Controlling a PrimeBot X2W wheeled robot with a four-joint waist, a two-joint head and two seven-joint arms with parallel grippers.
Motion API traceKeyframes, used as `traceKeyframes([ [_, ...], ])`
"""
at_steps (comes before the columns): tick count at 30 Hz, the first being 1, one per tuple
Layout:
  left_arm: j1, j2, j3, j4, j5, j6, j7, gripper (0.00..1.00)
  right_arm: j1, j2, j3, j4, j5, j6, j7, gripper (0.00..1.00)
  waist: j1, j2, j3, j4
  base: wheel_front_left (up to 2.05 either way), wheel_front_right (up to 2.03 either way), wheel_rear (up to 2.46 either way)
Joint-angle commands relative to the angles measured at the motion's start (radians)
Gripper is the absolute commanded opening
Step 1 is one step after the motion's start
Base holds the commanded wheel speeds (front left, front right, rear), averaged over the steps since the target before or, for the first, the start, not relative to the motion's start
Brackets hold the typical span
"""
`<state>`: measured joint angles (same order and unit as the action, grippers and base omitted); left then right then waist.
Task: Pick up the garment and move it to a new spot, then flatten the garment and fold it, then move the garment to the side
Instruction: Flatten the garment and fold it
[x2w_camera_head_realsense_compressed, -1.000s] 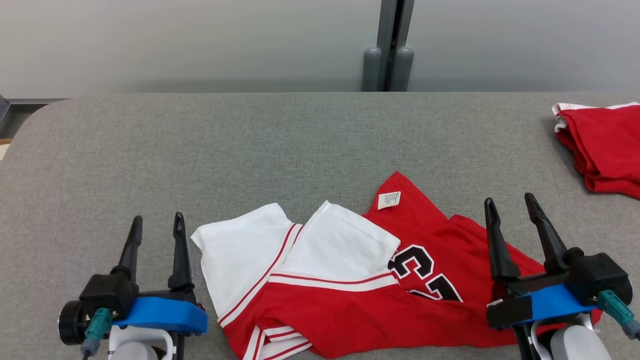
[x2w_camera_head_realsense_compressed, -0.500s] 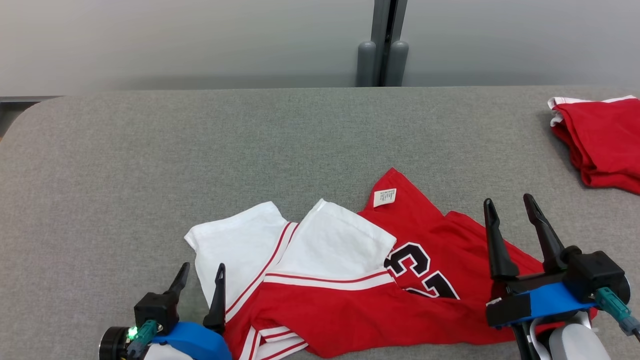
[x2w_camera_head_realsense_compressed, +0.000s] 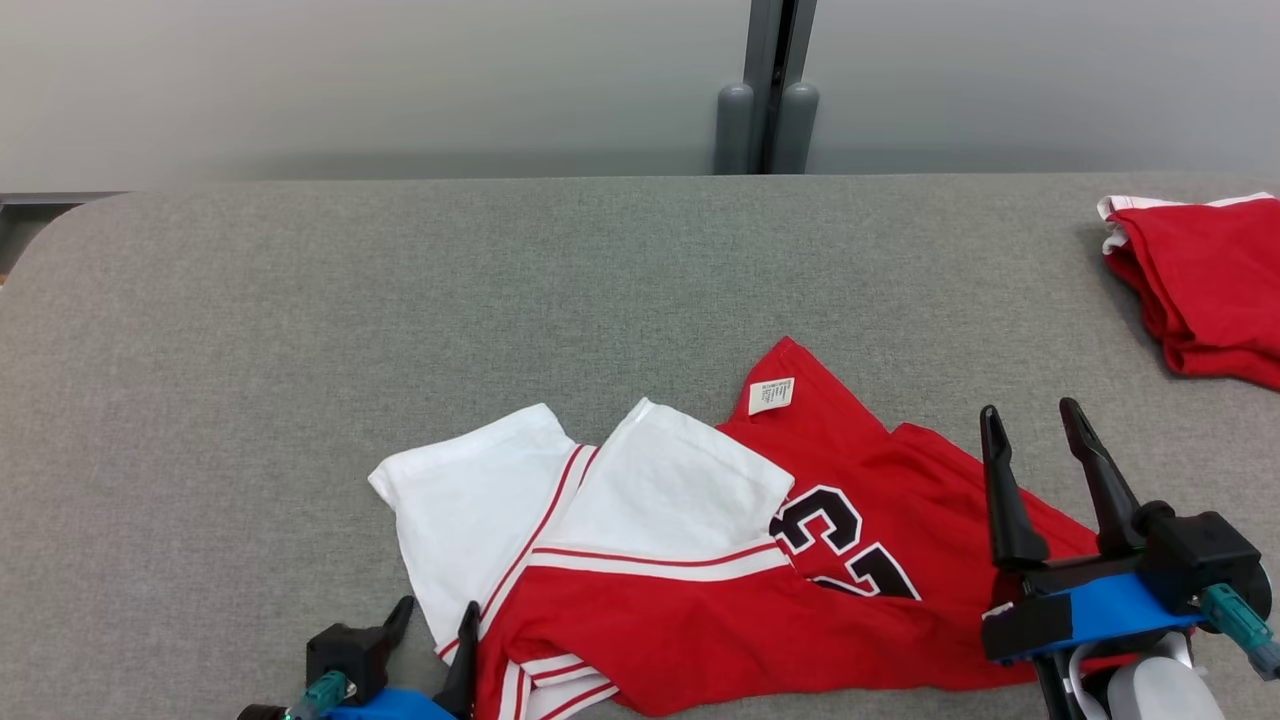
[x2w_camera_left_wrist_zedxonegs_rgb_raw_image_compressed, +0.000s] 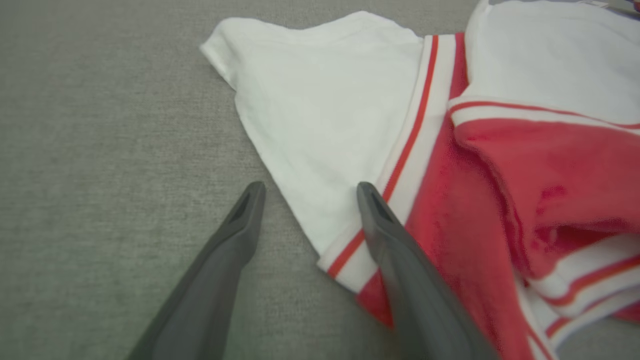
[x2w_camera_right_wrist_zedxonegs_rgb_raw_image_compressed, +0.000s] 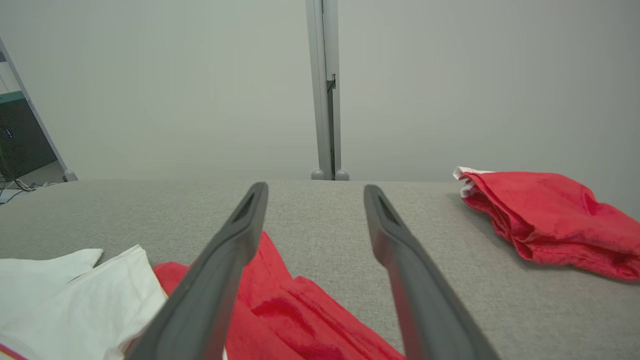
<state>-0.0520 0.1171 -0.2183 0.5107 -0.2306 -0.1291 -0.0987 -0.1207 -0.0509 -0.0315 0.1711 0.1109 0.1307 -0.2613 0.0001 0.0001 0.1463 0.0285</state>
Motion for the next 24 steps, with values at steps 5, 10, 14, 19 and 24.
traceKeyframes([
  [5, 0.025, -0.001, -0.065, -0.003, -0.048, -0.001, 0.059, 1.0, -0.004, 0.0, 0.004, 0.003, 0.007, 0.0, -0.005, 1.0, -0.0001, -0.0001, -0.004, -0.001, 0.0, 0.0, 0.0],
  [10, 0.009, 0.018, -0.113, 0.001, -0.08, -0.001, 0.055, 0.0, -0.004, 0.0, 0.005, -0.002, 0.008, 0.0, -0.005, 1.0, -0.0001, -0.0001, -0.008, -0.005, 0.0, 0.0, 0.0],
  [14, -0.025, 0.039, -0.114, -0.005, -0.085, -0.001, 0.019, 0.0, 0.001, -0.003, 0.003, -0.006, 0.013, 0.0, -0.005, 1.0, -0.0001, -0.0001, -0.009, -0.006, 0.0, 0.0, 0.0],
  [19, -0.085, 0.07, -0.099, -0.021, -0.074, 0.001, -0.034, 0.0, 0.003, -0.003, -0.001, -0.011, 0.013, 0.0, -0.005, 1.0, -0.0001, -0.0001, -0.005, -0.006, 0.0, 0.0, 0.0],
  [24, -0.187, 0.102, -0.08, -0.048, -0.062, 0.008, -0.065, 0.0, -0.013, -0.005, -0.004, -0.015, 0.014, 0.0, -0.005, 1.0, -0.0001, -0.0001, 0.009, -0.011, 0.0, 0.0, 0.0],
])
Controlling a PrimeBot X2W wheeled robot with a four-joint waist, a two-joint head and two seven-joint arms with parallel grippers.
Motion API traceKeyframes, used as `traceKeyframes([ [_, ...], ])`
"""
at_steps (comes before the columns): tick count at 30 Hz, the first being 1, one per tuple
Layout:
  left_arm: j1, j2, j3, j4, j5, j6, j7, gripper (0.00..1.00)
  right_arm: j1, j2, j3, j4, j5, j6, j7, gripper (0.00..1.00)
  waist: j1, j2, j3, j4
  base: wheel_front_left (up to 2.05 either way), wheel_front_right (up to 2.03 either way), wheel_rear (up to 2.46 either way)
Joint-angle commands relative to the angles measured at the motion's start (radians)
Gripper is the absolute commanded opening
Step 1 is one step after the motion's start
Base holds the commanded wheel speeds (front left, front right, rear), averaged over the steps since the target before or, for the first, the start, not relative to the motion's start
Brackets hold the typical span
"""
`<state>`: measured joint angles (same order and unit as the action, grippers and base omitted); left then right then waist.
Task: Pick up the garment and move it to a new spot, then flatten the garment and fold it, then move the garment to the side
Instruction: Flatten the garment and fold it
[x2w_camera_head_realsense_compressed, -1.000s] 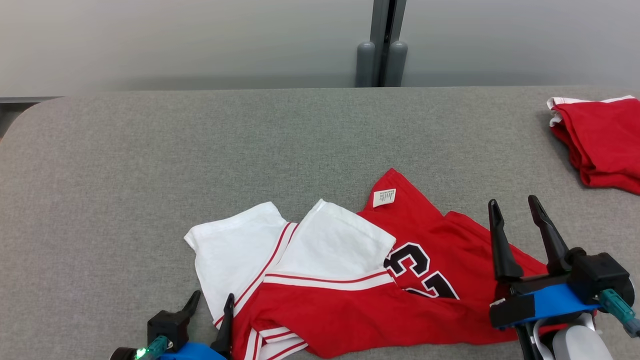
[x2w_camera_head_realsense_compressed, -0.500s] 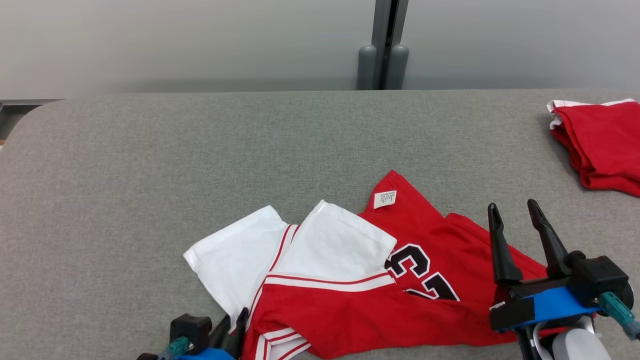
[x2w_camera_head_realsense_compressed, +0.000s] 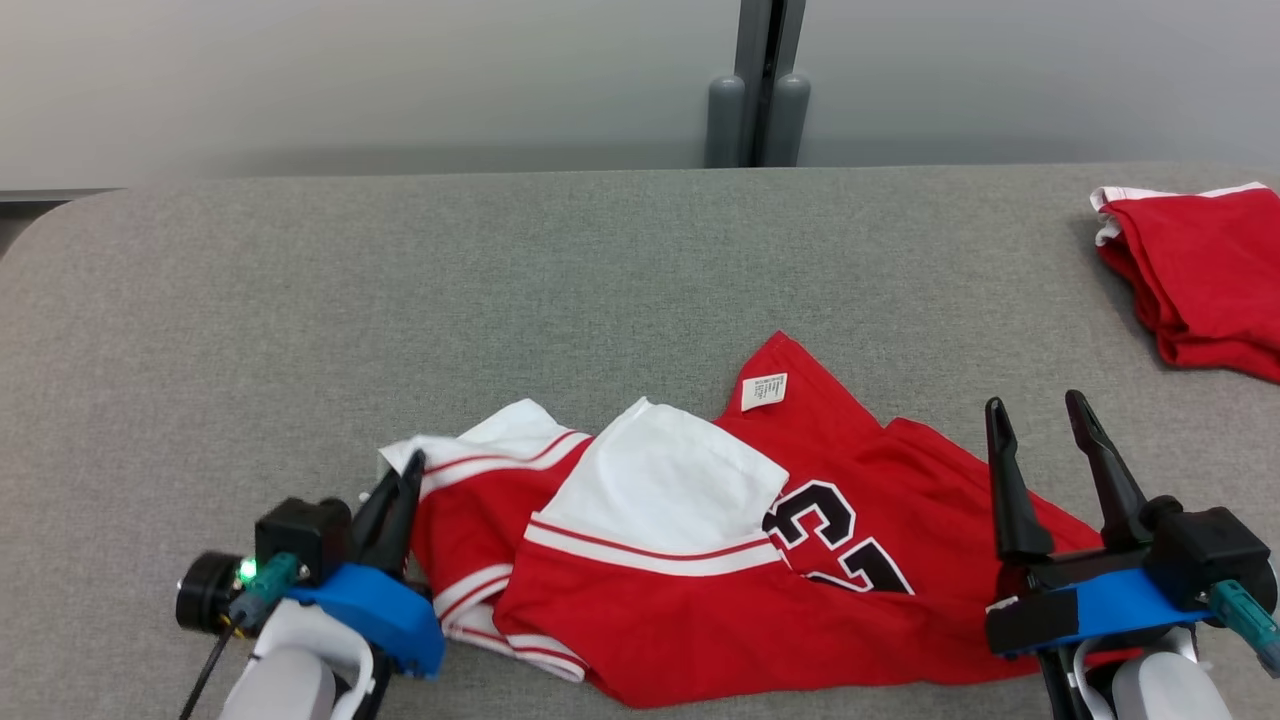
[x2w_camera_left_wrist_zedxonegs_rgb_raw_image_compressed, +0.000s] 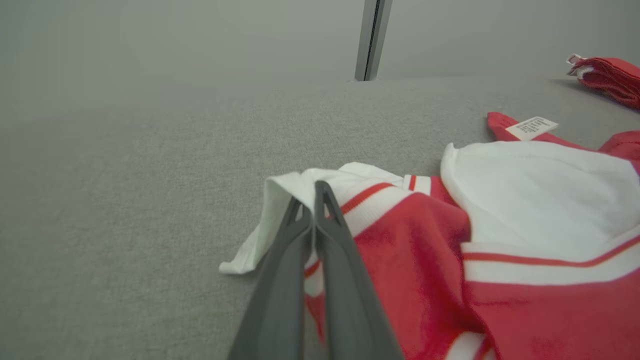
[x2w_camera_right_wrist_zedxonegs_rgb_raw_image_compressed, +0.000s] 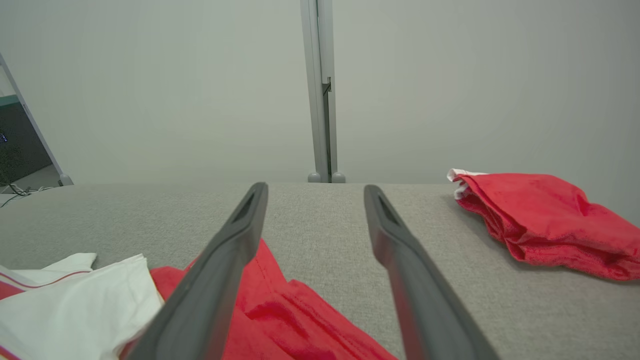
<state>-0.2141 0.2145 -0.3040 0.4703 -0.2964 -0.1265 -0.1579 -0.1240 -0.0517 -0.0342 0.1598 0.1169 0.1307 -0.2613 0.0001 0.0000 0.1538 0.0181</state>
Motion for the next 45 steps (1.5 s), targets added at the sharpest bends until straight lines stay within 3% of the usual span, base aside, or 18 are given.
traceKeyframes([
  [1, -0.048, 0.013, 0.009, -0.014, 0.009, 0.006, -0.009, 0.0, -0.013, -0.004, -0.001, -0.004, 0.008, 0.0, -0.005, 1.0, -0.0001, 0.0, 0.004, -0.003, 0.0, 0.0, 0.0],
  [14, -0.256, 0.056, 0.026, -0.139, 0.033, 0.025, -0.004, 0.0, -0.008, -0.001, -0.023, 0.002, 0.016, 0.0, -0.005, 1.0, -0.0001, 0.0, 0.001, -0.041, 0.0, 0.0, 0.0],
  [36, -0.275, 0.082, 0.013, -0.272, 0.035, 0.054, 0.024, 0.0, -0.008, 0.001, -0.036, 0.018, 0.026, 0.0, -0.005, 1.0, -0.0001, 0.0, -0.018, -0.009, 0.0, 0.0, 0.0],
  [45, -0.323, 0.095, 0.012, -0.24, 0.03, 0.05, 0.031, 0.0, -0.039, 0.001, -0.017, 0.029, 0.034, 0.0, -0.005, 1.0, -0.0001, 0.0, 0.015, -0.043, 0.0, 0.0, 0.0],
])
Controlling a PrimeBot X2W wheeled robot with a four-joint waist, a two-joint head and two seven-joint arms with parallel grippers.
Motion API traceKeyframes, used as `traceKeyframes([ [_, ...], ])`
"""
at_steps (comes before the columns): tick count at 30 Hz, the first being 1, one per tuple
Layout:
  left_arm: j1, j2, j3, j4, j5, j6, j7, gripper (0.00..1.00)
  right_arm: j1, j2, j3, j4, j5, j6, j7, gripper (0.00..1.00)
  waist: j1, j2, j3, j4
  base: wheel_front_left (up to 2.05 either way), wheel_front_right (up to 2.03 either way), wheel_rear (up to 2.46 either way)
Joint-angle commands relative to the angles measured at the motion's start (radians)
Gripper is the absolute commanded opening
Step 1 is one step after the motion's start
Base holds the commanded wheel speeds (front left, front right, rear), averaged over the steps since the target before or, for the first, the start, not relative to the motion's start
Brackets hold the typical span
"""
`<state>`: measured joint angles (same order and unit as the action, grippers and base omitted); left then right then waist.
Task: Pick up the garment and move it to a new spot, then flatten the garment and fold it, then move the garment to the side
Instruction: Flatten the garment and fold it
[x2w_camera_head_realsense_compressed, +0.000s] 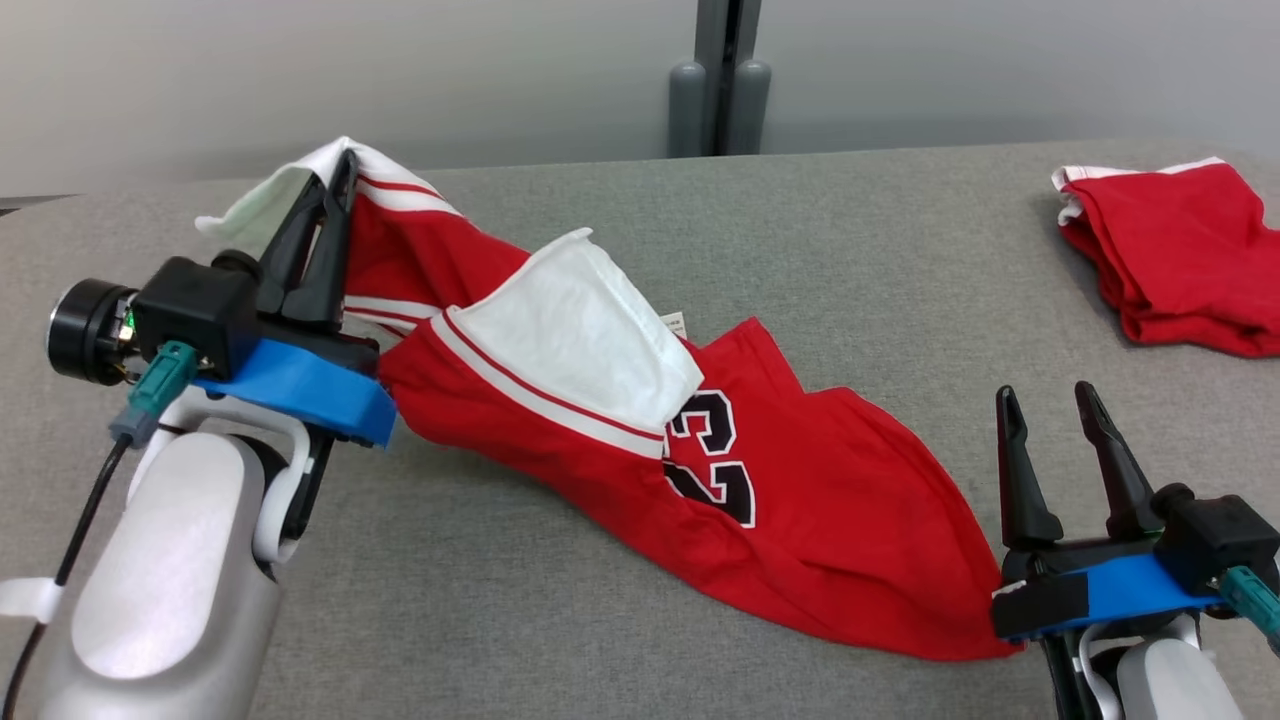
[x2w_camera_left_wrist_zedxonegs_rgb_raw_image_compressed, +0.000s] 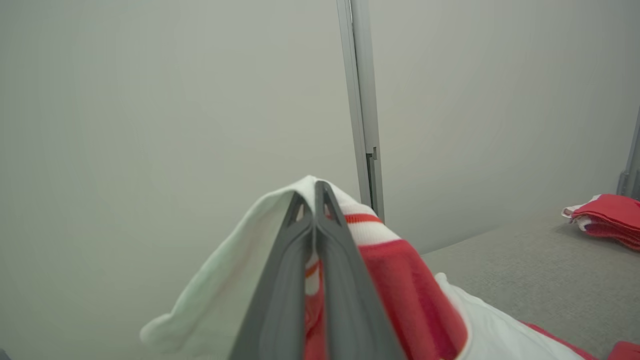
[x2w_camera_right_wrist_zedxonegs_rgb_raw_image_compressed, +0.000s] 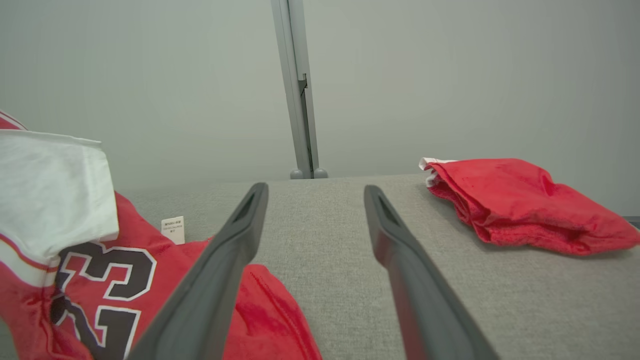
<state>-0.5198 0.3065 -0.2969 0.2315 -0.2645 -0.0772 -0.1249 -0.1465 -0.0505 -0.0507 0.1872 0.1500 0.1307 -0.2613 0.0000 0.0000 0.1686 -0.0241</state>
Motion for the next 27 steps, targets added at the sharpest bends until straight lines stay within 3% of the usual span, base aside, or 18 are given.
traceKeyframes([
  [1, -0.028, 0.004, 0.008, 0.011, -0.004, -0.001, -0.006, 0.0, -0.019, 0.0, 0.0, 0.002, 0.0, 0.0, -0.005, 1.0, 0.0, 0.0, 0.005, -0.007, 0.0, 0.0, 0.0],
  [11, -0.149, 0.056, 0.02, 0.188, -0.007, -0.019, -0.023, 0.0, -0.061, 0.0, -0.006, -0.001, -0.005, 0.0, -0.005, 1.0, 0.0, 0.0, 0.088, -0.1, 0.0, 0.0, 0.0],
  [20, -0.213, 0.07, 0.016, 0.446, -0.027, -0.033, -0.078, 0.0, -0.085, 0.0, -0.003, 0.005, 0.009, 0.0, -0.005, 1.0, 0.0, 0.0, 0.148, -0.168, 0.0, 0.0, 0.0],
  [21, -0.216, 0.064, 0.017, 0.471, -0.032, -0.034, -0.088, 0.11, -0.087, 0.0, -0.002, 0.005, 0.011, 0.0, -0.006, 1.0, 0.0, 0.0, 0.152, -0.171, 0.0, 0.0, 0.0],
  [22, -0.217, 0.059, 0.017, 0.495, -0.035, -0.034, -0.095, 0.84, -0.088, 0.0, -0.003, 0.003, 0.01, 0.0, -0.006, 1.0, 0.0, 0.0, 0.153, -0.173, 0.0, 0.0, 0.0],
  [23, -0.218, 0.057, 0.016, 0.518, -0.034, -0.034, -0.102, 1.0, -0.088, 0.0, -0.004, 0.003, 0.01, 0.0, -0.006, 1.0, 0.0, 0.0, 0.154, -0.174, 0.0, 0.0, 0.0],
  [27, -0.229, 0.056, 0.025, 0.56, -0.027, -0.026, -0.134, 1.0, -0.082, 0.0, -0.012, 0.004, 0.008, 0.0, -0.006, 1.0, 0.0, 0.0, 0.151, -0.165, 0.0, 0.0, 0.0],
])
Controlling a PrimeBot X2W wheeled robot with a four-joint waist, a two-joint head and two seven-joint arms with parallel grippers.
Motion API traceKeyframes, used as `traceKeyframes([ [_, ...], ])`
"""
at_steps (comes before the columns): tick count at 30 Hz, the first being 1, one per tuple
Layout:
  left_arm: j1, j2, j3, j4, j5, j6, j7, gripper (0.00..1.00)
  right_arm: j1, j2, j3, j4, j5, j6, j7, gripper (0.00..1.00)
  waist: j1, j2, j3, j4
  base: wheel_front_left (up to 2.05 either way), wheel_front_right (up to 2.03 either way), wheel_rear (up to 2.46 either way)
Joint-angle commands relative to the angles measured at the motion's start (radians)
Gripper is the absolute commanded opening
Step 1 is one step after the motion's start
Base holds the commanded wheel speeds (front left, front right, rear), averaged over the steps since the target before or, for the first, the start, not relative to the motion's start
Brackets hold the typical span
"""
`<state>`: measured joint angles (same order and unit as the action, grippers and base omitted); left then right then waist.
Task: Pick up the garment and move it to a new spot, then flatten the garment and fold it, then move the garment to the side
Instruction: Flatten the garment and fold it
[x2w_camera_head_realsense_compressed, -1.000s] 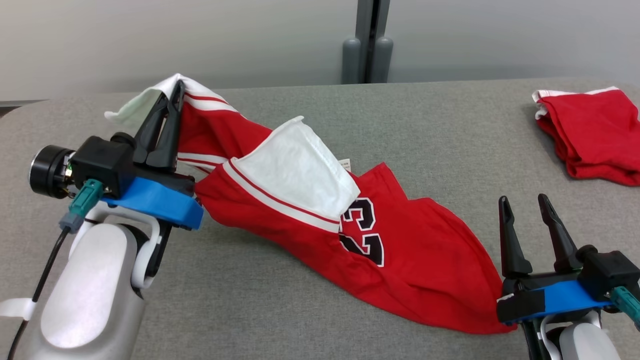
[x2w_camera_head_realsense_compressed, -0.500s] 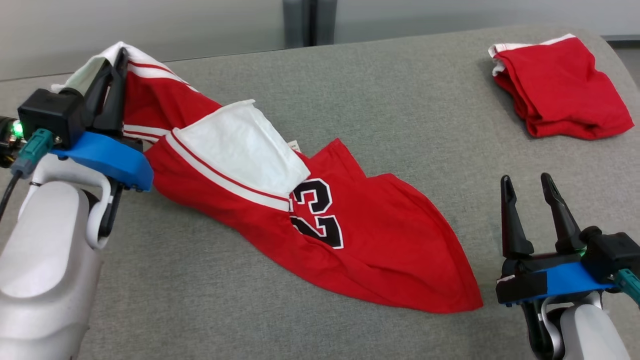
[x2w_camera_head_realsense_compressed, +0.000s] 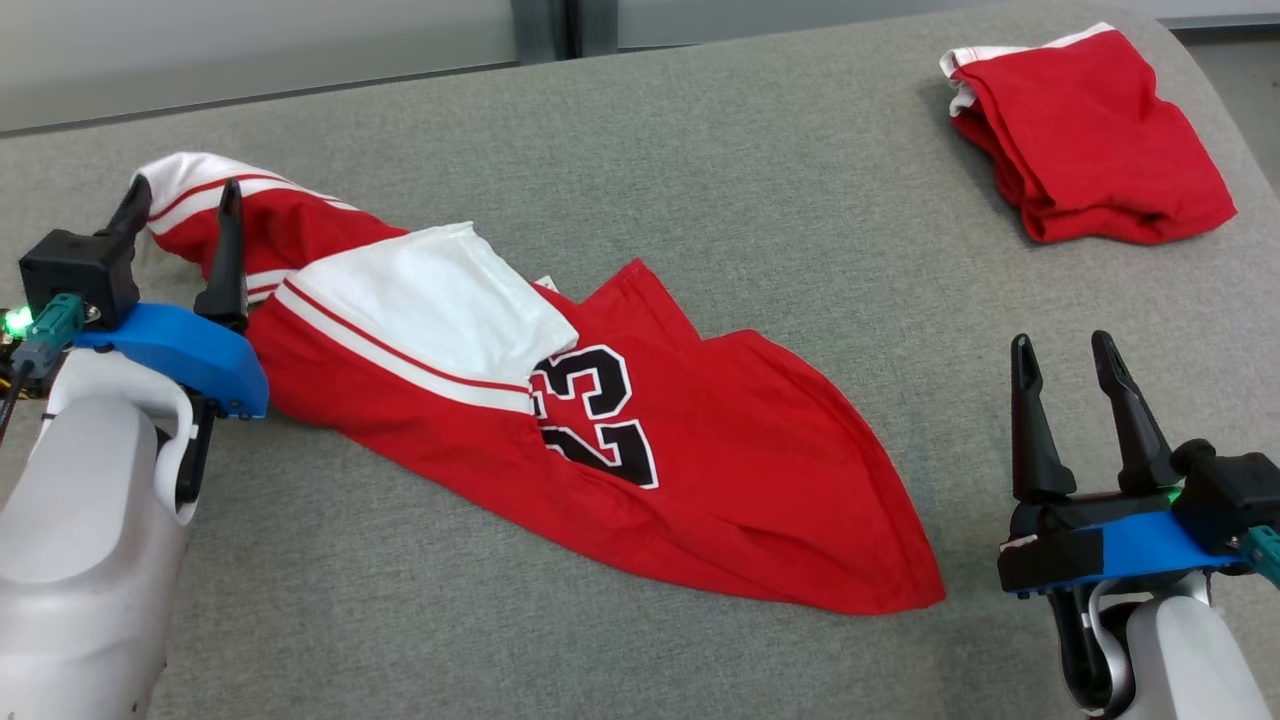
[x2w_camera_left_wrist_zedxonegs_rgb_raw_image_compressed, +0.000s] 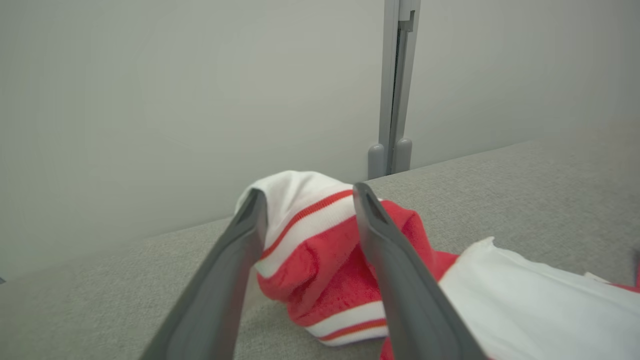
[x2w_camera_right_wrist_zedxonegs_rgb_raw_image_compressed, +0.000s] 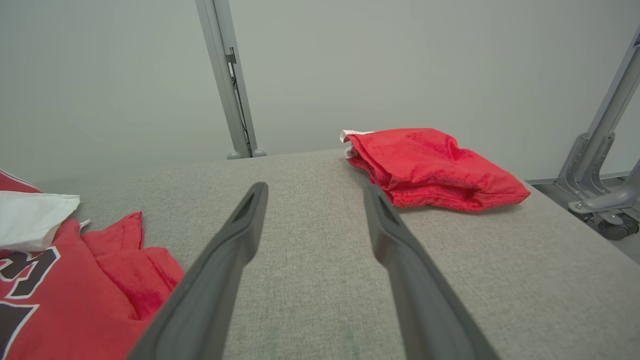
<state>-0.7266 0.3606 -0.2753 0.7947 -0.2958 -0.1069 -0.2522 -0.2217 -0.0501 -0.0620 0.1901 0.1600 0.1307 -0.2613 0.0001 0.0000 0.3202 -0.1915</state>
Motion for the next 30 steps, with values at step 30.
traceKeyframes([
  [30, 0.132, -0.052, -0.074, -0.196, 0.014, -0.025, 0.037, 1.0, 0.002, -0.001, 0.008, 0.004, 0.022, 0.0, -0.005, 1.0, -0.0001, 0.0, -0.006, 0.053, 0.0, 0.0, 0.0],
])
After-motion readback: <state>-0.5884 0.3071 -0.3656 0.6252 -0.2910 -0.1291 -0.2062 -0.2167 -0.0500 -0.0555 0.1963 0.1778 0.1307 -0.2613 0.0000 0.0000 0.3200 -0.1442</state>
